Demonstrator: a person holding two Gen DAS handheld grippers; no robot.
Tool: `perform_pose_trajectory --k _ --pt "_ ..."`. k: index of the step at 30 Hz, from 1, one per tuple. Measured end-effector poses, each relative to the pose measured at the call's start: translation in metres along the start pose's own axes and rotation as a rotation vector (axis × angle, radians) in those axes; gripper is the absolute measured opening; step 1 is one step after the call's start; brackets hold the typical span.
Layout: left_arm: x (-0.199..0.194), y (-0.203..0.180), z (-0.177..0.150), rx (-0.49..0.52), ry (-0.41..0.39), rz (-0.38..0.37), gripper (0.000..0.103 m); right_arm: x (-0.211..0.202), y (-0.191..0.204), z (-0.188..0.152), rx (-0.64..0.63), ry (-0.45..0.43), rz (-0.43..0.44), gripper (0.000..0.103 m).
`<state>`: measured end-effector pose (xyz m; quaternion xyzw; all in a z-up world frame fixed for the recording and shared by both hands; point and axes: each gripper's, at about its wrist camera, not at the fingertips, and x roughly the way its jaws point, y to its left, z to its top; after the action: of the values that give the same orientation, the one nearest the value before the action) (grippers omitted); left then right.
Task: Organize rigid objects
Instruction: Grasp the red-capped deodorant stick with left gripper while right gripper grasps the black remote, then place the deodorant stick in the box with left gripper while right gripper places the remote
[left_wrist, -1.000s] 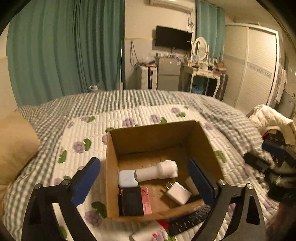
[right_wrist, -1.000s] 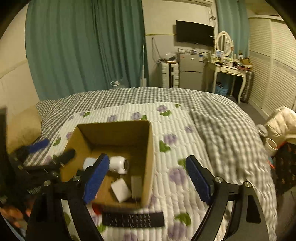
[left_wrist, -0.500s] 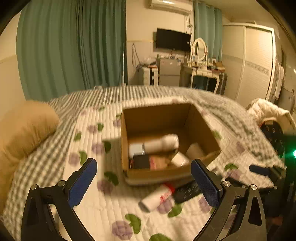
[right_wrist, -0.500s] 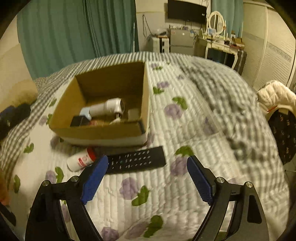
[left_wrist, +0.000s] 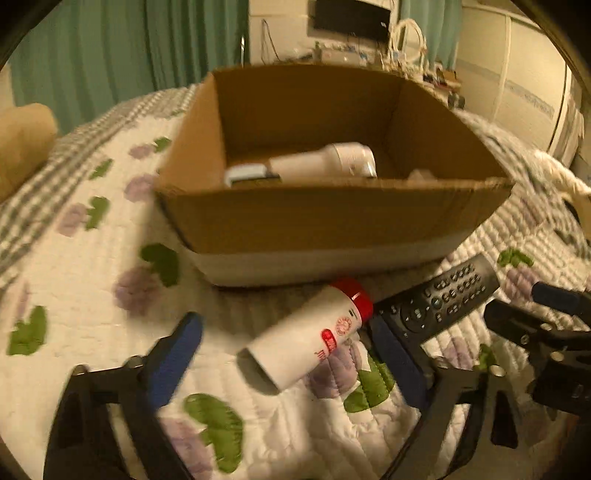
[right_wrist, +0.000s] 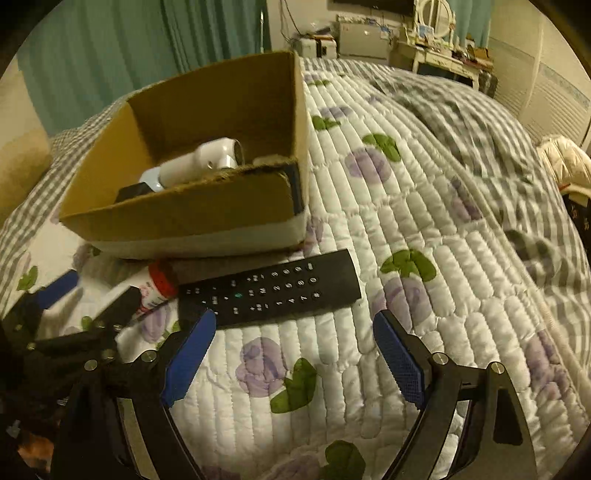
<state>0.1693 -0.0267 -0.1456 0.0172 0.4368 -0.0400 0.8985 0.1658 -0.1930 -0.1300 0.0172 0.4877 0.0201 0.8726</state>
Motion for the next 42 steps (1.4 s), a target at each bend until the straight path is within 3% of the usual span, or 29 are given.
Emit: perform_pose_trajectory --k 3,5,10,12,19,24,30,31,35,38,42 --pt "0.012 -0.006 -0.001 0.024 0.039 -0.037 0.071 0.005 0.000 0.001 0.003 0.008 -0.004 0.087" --pt "0.014 -0.009 -0.004 0.045 0.040 -0.030 0.069 0.009 0.001 0.002 0.000 0.016 -0.004 0.087" --pt "0.005 -0.008 -0.009 0.062 0.043 -0.088 0.044 0.019 0.005 0.002 -0.009 0.049 -0.010 0.087" --pt "0.000 -0.007 -0.010 0.064 0.040 -0.079 0.041 0.023 0.005 0.004 -0.002 0.062 -0.003 0.087" --pt "-0.040 0.013 -0.009 -0.040 -0.013 -0.077 0.037 0.039 0.000 0.014 0.125 0.104 0.054 0.087" --pt "-0.051 0.026 -0.001 -0.054 -0.030 -0.048 0.037 0.070 0.003 0.027 0.254 0.145 0.112 0.088" --pt "-0.045 0.023 0.003 -0.048 -0.025 -0.053 0.037 0.096 0.014 0.036 0.262 0.123 0.055 0.090" --pt "-0.046 0.024 0.003 -0.048 -0.024 -0.053 0.037 0.097 0.016 0.036 0.251 0.111 0.043 0.087" --pt "-0.045 0.025 0.002 -0.048 -0.023 -0.051 0.036 0.086 0.021 0.028 0.188 0.043 -0.021 0.047" --pt "-0.048 0.023 0.002 -0.049 -0.027 -0.050 0.036 0.074 0.016 0.021 0.196 0.009 0.015 0.033" --pt "-0.054 0.020 0.001 -0.047 -0.033 -0.056 0.036 0.056 0.028 0.016 0.140 -0.018 -0.022 0.022"
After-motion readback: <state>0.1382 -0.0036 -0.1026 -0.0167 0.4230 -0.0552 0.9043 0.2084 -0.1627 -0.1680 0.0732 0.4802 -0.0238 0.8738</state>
